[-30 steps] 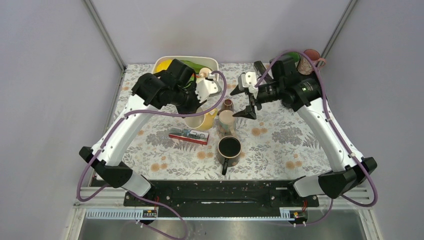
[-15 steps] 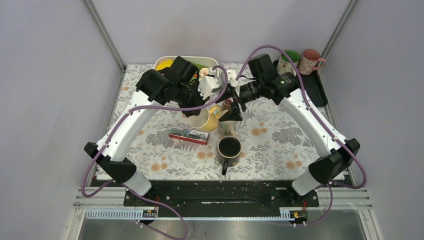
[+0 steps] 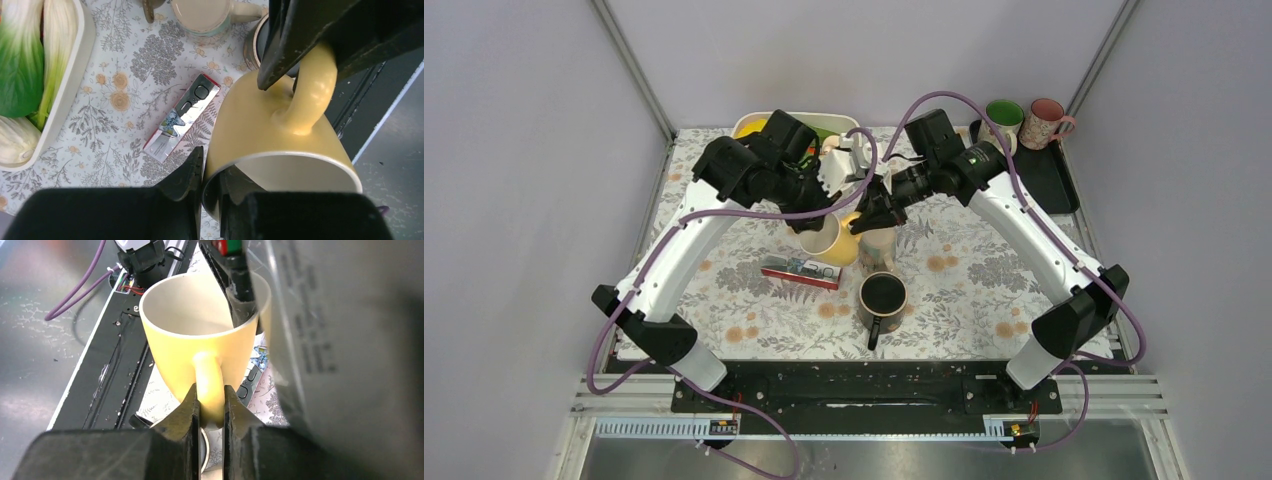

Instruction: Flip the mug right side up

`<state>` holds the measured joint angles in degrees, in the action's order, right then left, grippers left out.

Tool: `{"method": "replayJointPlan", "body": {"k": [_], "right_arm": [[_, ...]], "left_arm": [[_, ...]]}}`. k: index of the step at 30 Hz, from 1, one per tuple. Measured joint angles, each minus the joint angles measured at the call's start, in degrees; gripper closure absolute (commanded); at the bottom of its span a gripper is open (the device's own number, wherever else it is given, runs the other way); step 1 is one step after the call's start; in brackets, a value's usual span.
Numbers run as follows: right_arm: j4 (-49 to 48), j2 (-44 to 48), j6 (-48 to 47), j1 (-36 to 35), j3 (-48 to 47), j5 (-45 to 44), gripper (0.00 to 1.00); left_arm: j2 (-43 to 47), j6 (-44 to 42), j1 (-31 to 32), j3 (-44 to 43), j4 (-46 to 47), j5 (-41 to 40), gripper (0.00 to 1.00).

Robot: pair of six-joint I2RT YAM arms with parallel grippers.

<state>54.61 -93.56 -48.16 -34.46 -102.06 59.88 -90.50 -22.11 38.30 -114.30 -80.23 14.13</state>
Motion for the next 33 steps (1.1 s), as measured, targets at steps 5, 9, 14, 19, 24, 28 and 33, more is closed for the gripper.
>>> {"method": "replayJointPlan", "body": {"k": [5, 9, 14, 19, 24, 28, 33], "right_arm": [[0.7, 0.5, -2.0, -0.2, 0.2, -0.6, 1.0], [-3.0, 3.5, -0.1, -0.2, 4.6, -3.8, 1.0], [-9.7, 8.5, 5.1, 0.5, 12.7, -8.3, 1.0], [-14.6, 9.1, 10.6, 2.9, 17.4, -12.7, 1.0], [-22.5, 10.6, 17.2, 10.3, 22.6, -16.2, 1.0], [-28.5, 11.1, 22.0, 17.3, 23.7, -18.7, 1.0], [-35.3, 11.4, 26.1, 22.2, 24.5, -23.0, 1.0]], "left_arm": [[0.0, -0.1, 0.0, 0.0, -0.2, 0.5, 0.71], [-0.1, -0.4, -0.3, 0.0, 0.0, -0.6, 0.52], [-0.3, -0.7, -2.0, 0.0, 1.4, -1.4, 0.48], [-0.3, -1.3, -3.1, -0.1, 3.9, -2.2, 0.19], [-0.3, -1.4, -4.4, -3.5, 4.5, -4.3, 0.01], [0.2, -0.9, -5.0, -5.7, 6.7, -6.4, 0.01], [0.3, 0.0, -5.5, -6.1, 7.3, -8.6, 0.01]]}}
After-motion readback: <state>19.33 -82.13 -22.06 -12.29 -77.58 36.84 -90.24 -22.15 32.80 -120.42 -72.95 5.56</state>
